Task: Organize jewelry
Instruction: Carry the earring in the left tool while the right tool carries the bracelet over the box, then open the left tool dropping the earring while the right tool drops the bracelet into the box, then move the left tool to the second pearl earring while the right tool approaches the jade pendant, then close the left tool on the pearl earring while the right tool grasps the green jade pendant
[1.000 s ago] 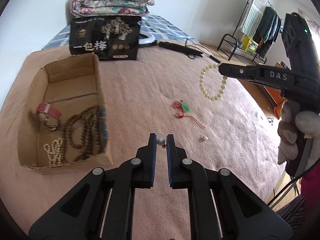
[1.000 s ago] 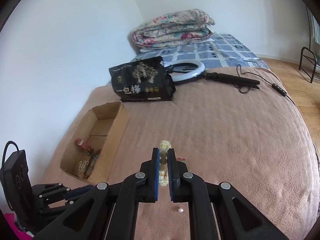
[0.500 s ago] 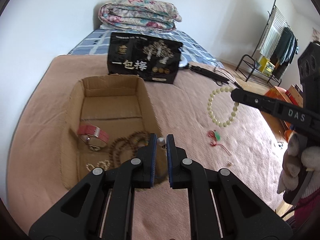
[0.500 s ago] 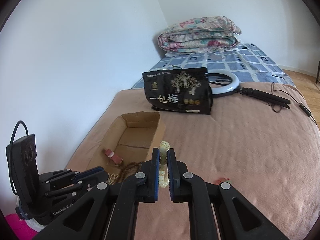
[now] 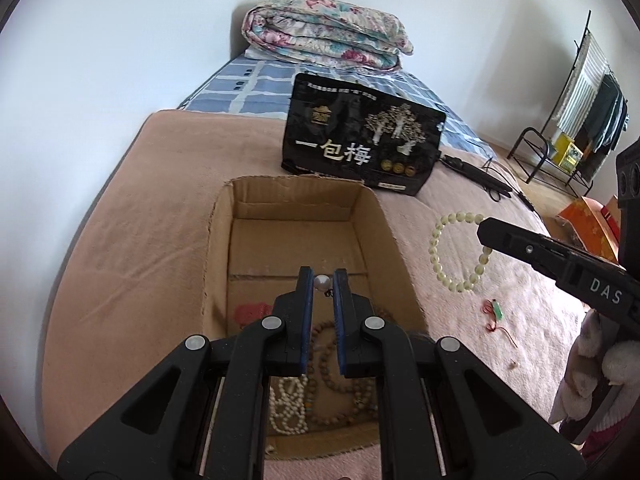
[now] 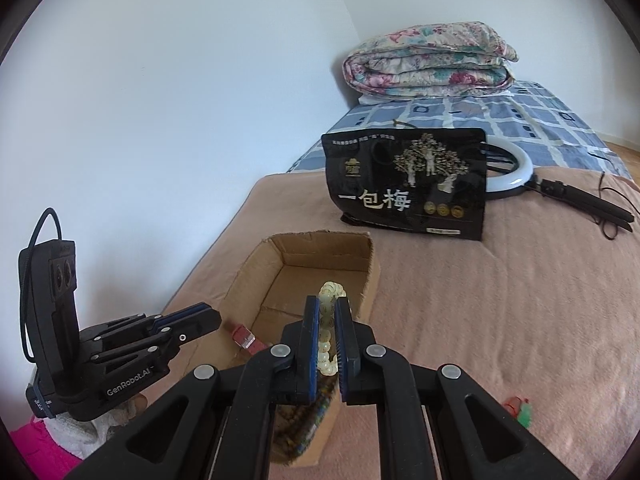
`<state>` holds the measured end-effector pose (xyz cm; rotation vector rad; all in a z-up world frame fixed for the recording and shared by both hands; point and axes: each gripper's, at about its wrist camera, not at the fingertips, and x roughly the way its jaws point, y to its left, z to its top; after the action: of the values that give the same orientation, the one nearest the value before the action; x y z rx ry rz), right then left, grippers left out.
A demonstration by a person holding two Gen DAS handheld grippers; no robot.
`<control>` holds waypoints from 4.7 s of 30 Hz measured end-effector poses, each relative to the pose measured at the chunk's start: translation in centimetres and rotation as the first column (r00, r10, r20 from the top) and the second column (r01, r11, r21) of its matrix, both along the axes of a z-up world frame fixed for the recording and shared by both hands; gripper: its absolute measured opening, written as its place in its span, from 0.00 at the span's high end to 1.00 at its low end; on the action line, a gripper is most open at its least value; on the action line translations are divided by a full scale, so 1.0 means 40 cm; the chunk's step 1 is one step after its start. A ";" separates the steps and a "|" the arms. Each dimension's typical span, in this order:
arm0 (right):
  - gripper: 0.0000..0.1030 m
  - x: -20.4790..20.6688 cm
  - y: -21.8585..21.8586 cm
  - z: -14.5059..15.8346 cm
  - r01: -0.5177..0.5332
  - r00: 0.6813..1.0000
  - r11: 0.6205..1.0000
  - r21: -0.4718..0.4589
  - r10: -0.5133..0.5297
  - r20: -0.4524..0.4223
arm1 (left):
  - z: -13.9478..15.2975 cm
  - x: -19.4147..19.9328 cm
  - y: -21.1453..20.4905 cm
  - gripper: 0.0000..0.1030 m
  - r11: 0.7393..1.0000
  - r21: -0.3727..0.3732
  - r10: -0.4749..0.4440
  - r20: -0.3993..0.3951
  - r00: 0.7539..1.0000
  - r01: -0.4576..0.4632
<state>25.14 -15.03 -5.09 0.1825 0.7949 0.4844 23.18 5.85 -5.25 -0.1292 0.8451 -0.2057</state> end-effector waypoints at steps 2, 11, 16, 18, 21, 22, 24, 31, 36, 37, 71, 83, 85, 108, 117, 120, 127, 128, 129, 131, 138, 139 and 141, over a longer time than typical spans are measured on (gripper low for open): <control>0.95 0.012 0.020 -0.005 -0.013 1.000 1.000 0.001 0.013 0.002 | -0.007 0.013 0.008 0.92 1.000 0.006 0.008 -0.005 1.000 -0.008; 0.78 0.051 0.083 -0.053 -0.049 0.998 0.999 -0.005 0.049 -0.028 | -0.026 0.044 0.046 0.88 0.999 0.005 0.051 -0.029 0.998 -0.051; 0.65 0.048 0.081 -0.051 -0.028 0.999 1.000 -0.012 0.028 -0.019 | -0.020 0.039 0.071 0.64 0.996 -0.004 0.085 -0.020 0.996 -0.085; 0.64 0.048 0.077 -0.052 -0.020 1.000 1.000 -0.011 0.020 -0.020 | -0.017 0.034 0.077 0.64 0.996 0.002 0.091 -0.014 0.996 -0.091; 0.62 0.044 0.074 -0.052 -0.013 1.000 1.000 -0.020 0.012 -0.022 | -0.013 0.027 0.079 0.64 0.996 0.007 0.093 -0.013 0.996 -0.092; 0.62 0.042 0.073 -0.051 -0.013 1.000 1.000 -0.023 0.012 -0.022 | -0.013 0.027 0.079 0.64 0.996 0.008 0.093 -0.013 0.996 -0.093; 0.61 0.037 0.073 -0.046 -0.012 1.000 0.999 -0.030 0.012 -0.018 | -0.009 0.023 0.078 0.64 0.996 0.013 0.093 -0.009 0.996 -0.093; 0.54 0.017 0.063 -0.022 -0.003 1.000 0.999 -0.045 0.003 0.001 | 0.012 0.001 0.076 0.64 0.996 0.012 0.089 0.006 0.996 -0.089; 0.43 -0.004 0.047 0.002 0.018 1.000 0.998 -0.063 -0.017 0.024 | 0.030 -0.025 0.063 0.64 0.996 0.025 0.081 0.018 0.997 -0.081; 0.41 -0.010 0.041 0.007 0.023 0.999 0.998 -0.064 -0.021 0.028 | 0.032 -0.028 0.059 0.64 0.996 0.027 0.080 0.021 0.997 -0.080; 0.00 -0.228 -0.238 0.120 0.272 0.954 0.948 -0.163 -0.244 0.172 | 0.138 -0.223 -0.207 0.64 0.991 0.086 -0.117 0.144 0.983 0.105; 0.00 -0.251 -0.379 0.029 0.311 0.949 0.912 -0.267 -0.281 0.144 | 0.089 -0.236 -0.309 0.64 0.981 0.073 -0.189 0.099 0.977 0.183; 0.00 -0.251 -0.407 0.019 0.318 0.947 0.910 -0.267 -0.293 0.128 | 0.080 -0.235 -0.327 0.64 0.978 0.071 -0.201 0.090 0.975 0.195; 0.22 -0.121 -0.488 -0.124 0.220 0.960 0.969 -0.112 -0.236 -0.152 | -0.137 -0.284 -0.551 0.72 0.919 -0.008 -0.393 -0.095 0.914 0.395; 0.46 -0.050 -0.464 -0.213 0.183 0.940 0.982 -0.051 -0.190 -0.284 | -0.200 -0.264 -0.591 0.72 0.913 -0.056 -0.408 -0.140 0.902 0.405; 0.53 -0.034 -0.447 -0.237 0.164 0.937 0.985 -0.052 -0.173 -0.304 | -0.211 -0.261 -0.604 0.73 0.909 -0.055 -0.416 -0.143 0.898 0.413; 0.61 -0.014 -0.427 -0.265 0.144 0.934 0.988 -0.051 -0.153 -0.323 | -0.232 -0.247 -0.629 0.74 0.906 -0.049 -0.423 -0.159 0.892 0.420; 0.62 -0.011 -0.427 -0.265 0.146 0.933 0.988 -0.052 -0.155 -0.324 | -0.235 -0.244 -0.632 0.75 0.906 -0.051 -0.423 -0.160 0.892 0.421; 0.62 -0.009 -0.427 -0.267 0.149 0.933 0.987 -0.052 -0.158 -0.325 | -0.237 -0.241 -0.636 0.77 0.905 -0.053 -0.424 -0.162 0.891 0.422; 0.64 -0.003 -0.430 -0.273 0.154 0.931 0.987 -0.051 -0.162 -0.328 | -0.242 -0.234 -0.642 0.78 0.904 -0.053 -0.427 -0.164 0.889 0.425; 0.66 0.011 -0.424 -0.293 0.151 0.926 0.987 -0.053 -0.160 -0.341 | -0.264 -0.214 -0.662 0.79 0.903 -0.040 -0.429 -0.172 0.887 0.429; 0.66 0.013 -0.423 -0.294 0.152 0.926 0.987 -0.053 -0.161 -0.341 | -0.266 -0.216 -0.664 0.82 0.903 -0.036 -0.428 -0.173 0.887 0.428; 0.67 0.017 -0.419 -0.295 0.149 0.927 0.988 -0.051 -0.157 -0.340 | -0.271 -0.213 -0.666 0.84 0.905 -0.025 -0.423 -0.175 0.889 0.426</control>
<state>25.83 -31.78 -16.89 0.3099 1.1184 0.2966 14.67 -20.77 -16.11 0.0552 1.0474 -0.6086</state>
